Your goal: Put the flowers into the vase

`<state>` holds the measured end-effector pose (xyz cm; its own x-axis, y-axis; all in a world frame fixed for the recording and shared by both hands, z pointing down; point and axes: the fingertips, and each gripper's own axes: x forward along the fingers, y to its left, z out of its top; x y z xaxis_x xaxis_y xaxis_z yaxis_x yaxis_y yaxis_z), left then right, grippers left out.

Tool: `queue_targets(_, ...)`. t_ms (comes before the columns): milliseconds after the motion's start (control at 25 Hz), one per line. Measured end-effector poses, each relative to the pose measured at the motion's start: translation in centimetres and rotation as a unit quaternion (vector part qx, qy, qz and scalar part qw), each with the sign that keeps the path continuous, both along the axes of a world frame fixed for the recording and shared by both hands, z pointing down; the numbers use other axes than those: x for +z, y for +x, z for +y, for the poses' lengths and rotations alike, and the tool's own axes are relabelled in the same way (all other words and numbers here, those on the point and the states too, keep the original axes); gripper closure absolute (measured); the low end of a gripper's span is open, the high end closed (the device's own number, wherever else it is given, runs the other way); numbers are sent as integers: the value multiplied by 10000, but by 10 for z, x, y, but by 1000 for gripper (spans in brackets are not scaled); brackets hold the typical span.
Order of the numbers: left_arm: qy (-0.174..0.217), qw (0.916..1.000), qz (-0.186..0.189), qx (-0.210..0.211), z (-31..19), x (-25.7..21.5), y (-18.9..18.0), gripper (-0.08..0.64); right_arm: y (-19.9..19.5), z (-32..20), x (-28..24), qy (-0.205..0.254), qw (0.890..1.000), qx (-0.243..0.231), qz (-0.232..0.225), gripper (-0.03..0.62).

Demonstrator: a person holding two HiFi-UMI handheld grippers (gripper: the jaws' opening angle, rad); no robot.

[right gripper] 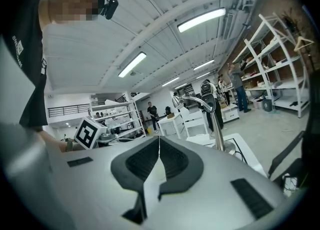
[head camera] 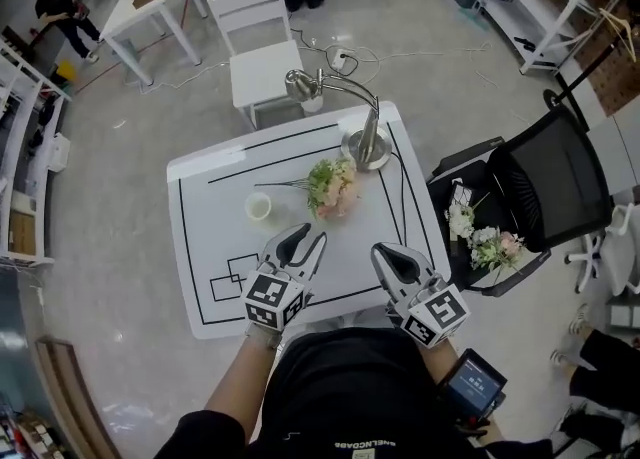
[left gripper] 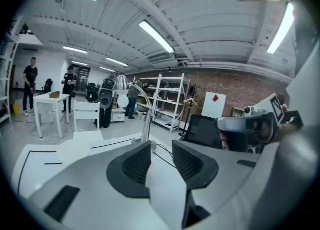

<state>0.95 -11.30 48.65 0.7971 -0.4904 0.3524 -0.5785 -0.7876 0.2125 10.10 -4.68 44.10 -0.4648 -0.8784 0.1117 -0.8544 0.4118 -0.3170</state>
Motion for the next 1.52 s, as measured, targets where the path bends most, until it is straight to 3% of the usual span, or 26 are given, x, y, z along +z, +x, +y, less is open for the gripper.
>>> queue_targets(360,-112,9983,-512,239,-28,51,33,375,28,6,14,-214,9988,428,75,581)
queue_targets(840,-286,9923,-1206,38,-72,119,49,307,40,7,28,-470,9967,654,134,581)
queue_targets(1520,-687,9783,-1953,-21,-95,187,61,300,71,21,44,-741,9900,1184,220,581)
